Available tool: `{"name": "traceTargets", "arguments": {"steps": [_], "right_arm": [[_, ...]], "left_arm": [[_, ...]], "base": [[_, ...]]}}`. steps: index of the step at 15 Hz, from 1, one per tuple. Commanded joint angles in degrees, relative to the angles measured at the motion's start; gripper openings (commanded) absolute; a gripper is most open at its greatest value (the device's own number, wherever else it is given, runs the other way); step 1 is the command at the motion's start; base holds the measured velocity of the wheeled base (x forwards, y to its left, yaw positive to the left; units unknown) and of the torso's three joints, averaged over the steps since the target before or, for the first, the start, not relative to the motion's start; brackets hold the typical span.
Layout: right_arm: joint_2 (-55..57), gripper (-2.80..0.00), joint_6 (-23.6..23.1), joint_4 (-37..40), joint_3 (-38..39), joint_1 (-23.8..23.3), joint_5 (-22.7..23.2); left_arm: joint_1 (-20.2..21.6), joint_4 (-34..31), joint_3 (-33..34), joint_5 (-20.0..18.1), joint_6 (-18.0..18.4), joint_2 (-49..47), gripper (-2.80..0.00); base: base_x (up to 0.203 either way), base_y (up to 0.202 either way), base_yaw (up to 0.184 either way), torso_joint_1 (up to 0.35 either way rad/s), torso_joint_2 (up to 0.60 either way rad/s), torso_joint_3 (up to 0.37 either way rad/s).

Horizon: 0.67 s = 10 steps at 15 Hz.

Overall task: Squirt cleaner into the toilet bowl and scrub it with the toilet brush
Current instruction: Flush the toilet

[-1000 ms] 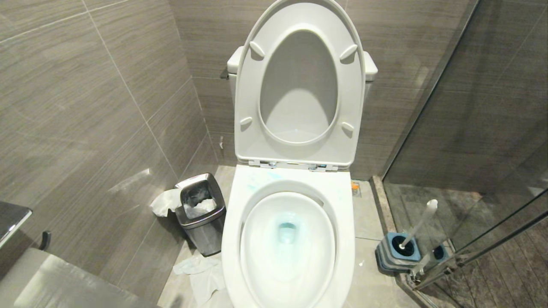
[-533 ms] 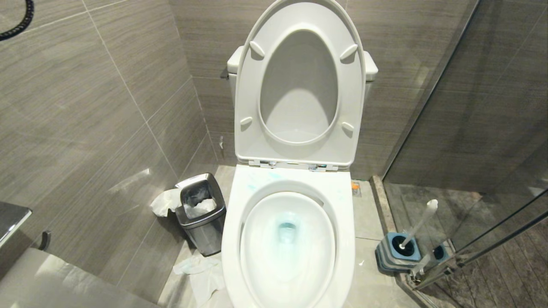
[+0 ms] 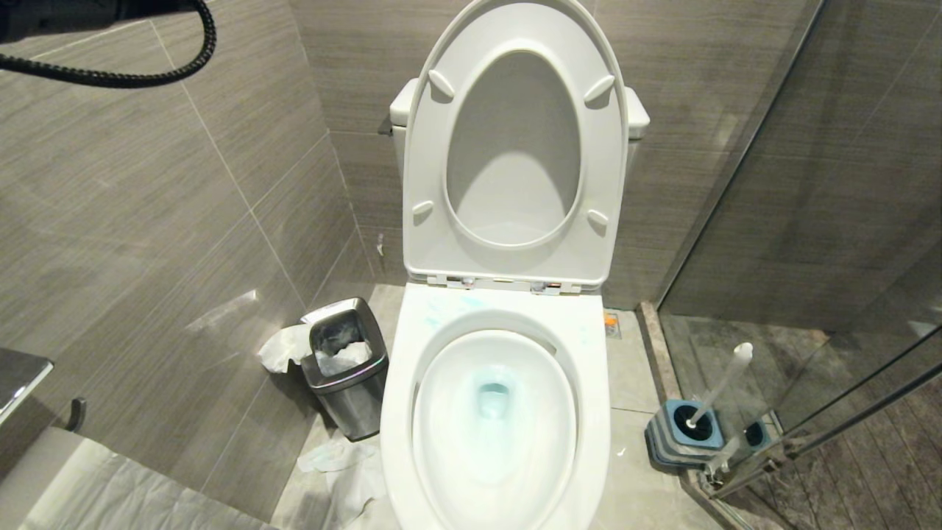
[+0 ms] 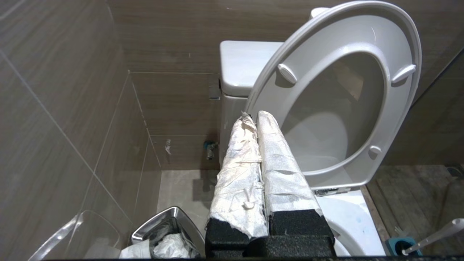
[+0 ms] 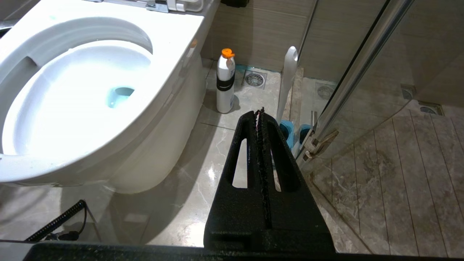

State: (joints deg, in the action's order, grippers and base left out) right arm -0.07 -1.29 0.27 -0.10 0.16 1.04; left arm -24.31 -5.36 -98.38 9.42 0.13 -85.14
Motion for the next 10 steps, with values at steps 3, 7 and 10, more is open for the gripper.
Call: {"name": "traceTargets", "arguments": {"steps": [3, 7, 10], "right_arm": [[0.07, -2.80, -0.03, 0.00, 0.01, 0.02, 0.02], [0.07, -2.80, -0.03, 0.00, 0.01, 0.02, 0.02], [0.07, -2.80, -0.03, 0.00, 0.01, 0.02, 0.02]], "left_arm": [[-1.04, 0.00, -2.50, 0.02, 0.42, -3.73, -2.80], [-2.50, -0.09, -2.92, 0.42, 0.22, -5.69, -2.80], [-2.42, -0.09, -2.78, 0.36, -0.13, -6.12, -2.80]], "base": [[0.000, 0.000, 0.000, 0.000, 0.00, 0.000], [0.000, 0.000, 0.000, 0.000, 0.00, 0.000], [0.000, 0.000, 0.000, 0.000, 0.00, 0.000]]}}
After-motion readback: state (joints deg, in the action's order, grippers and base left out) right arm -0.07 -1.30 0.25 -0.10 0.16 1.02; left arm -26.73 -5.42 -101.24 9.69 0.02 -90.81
